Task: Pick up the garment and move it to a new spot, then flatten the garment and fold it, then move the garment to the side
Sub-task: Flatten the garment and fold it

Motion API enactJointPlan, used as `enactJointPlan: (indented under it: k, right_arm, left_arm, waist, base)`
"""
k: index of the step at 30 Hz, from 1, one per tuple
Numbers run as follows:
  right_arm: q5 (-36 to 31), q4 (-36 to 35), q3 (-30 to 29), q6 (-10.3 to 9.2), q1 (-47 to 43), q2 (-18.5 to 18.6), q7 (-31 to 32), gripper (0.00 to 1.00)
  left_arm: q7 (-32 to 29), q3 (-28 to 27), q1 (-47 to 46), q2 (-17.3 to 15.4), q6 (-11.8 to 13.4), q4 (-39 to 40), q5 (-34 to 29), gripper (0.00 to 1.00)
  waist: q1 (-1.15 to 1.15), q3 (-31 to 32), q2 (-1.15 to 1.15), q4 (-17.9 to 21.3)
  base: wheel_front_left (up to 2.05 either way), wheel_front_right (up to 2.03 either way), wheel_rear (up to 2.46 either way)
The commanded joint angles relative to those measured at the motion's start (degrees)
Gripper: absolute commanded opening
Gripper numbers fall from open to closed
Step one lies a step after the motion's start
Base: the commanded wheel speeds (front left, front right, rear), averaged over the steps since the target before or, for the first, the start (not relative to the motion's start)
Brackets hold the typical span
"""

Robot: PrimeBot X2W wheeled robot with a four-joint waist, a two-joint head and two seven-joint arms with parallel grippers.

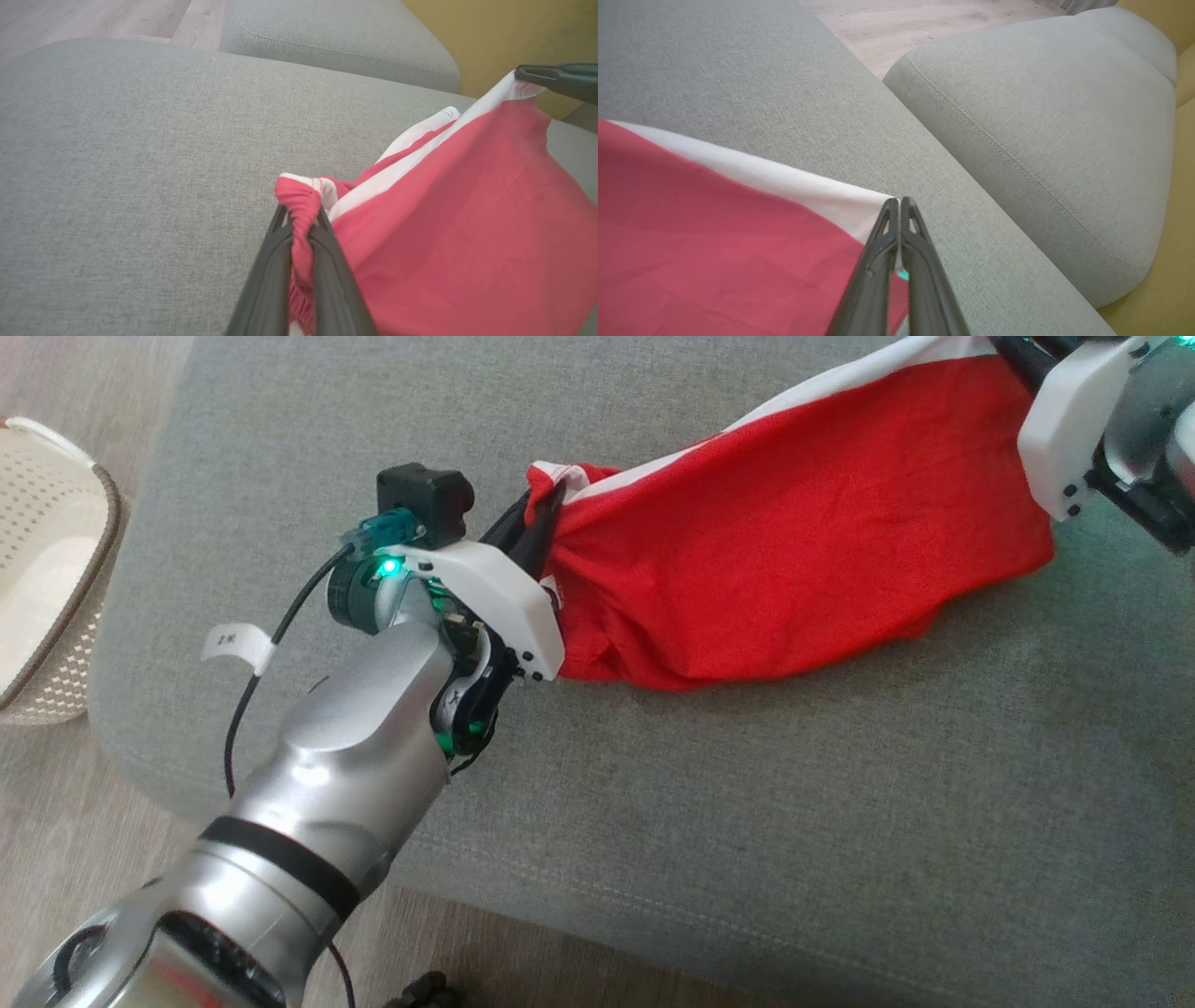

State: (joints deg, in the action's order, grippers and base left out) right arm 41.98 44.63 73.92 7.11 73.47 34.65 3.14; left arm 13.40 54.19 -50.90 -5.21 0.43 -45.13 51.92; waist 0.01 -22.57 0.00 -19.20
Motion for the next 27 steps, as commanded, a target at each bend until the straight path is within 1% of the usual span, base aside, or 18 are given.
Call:
enactJointPlan:
  k: [1, 2, 3, 4, 10, 12, 14, 18, 22, 25, 27]
  right_arm:
    - [0.05, 0.11, -0.57, 0.37, 1.19, -0.37, -0.77, 1.00]
    - [0.08, 0.25, -0.57, 0.37, 0.72, -0.83, -0.49, 1.00]
    - [-0.18, 0.23, -0.57, 0.37, 0.45, -1.09, -0.36, 1.00]
    - [-0.46, 0.41, -0.57, 0.37, 0.45, -1.20, -0.62, 1.00]
    - [0.66, 3.45, -0.57, 0.37, -0.33, -2.29, -4.31, 1.00]
    - [1.56, 4.69, -0.57, 0.37, -0.96, -2.36, -6.01, 1.00]
    - [2.77, 5.98, -0.75, 0.37, -1.88, -2.53, -8.42, 1.00]
    - [6.17, 7.97, -2.85, 0.37, -4.45, -3.91, -13.78, 1.00]
    - [5.13, 8.24, -3.19, 0.37, -6.83, -5.19, -17.01, 1.00]
    - [4.94, 8.40, -6.58, 0.37, -8.30, -5.84, -17.99, 1.00]
    - [3.81, 6.59, -10.98, 0.37, -9.14, -5.99, -18.08, 1.00]
  left_arm:
    - [0.76, -2.05, -2.80, -1.05, -0.14, 0.33, -0.72, 0.00]
    - [0.83, -1.99, -2.93, -0.85, -0.18, -0.30, -0.85, 0.38]
    - [0.91, -1.95, -3.10, -0.68, -0.18, -0.87, -1.01, 0.71]
    - [1.00, -1.84, -3.32, -0.55, 0.02, -1.45, -1.37, 1.00]
    - [1.42, -2.90, -3.09, 0.17, 0.05, -3.72, -1.66, 1.00]
    - [1.52, -4.25, -2.59, 0.27, 0.28, -3.65, -1.45, 1.00]
    - [1.56, -6.73, -1.93, -0.11, 1.02, -2.49, -1.84, 1.00]
    - [1.58, -12.02, 1.17, -1.71, 2.90, 1.39, -4.46, 1.00]
    - [1.59, -17.92, 5.36, -3.57, 4.68, 7.29, -8.44, 1.00]
    - [1.59, -22.51, 9.10, -4.15, 5.23, 12.54, -11.43, 1.00]
    - [1.59, -25.23, 11.68, -4.28, 5.51, 15.93, -13.54, 1.00]
  waist:
    - [-0.01, -0.26, 0.00, 0.07]
    - [-0.01, -0.35, 0.00, 0.12]
    - [-0.01, -0.46, 0.00, 0.18]
    - [-0.01, -0.56, 0.00, 0.25]
    - [-0.01, 0.54, 0.00, 0.74]
    - [-0.01, 1.55, 0.00, 0.83]
    - [-0.01, 3.05, 0.00, 0.99]
    - [-0.01, 6.36, 0.00, 1.79]
    - [-0.01, 9.48, 0.00, 2.97]
    - [-0.01, 11.58, 0.00, 3.76]
    - [-0.01, 12.86, 0.00, 4.33]
  base:
    - [0.00, 0.00, 0.00]
    - [0.00, 0.00, 0.00]
    - [0.00, 0.00, 0.00]
    - [0.00, 0.00, 0.00]
    - [0.00, 0.00, 0.00]
    - [0.00, 0.00, 0.00]
    - [0.00, 0.00, 0.00]
    - [0.00, 0.00, 0.00]
    - [0.00, 0.00, 0.00]
    - [0.00, 0.00, 0.00]
    - [0.00, 0.00, 0.00]
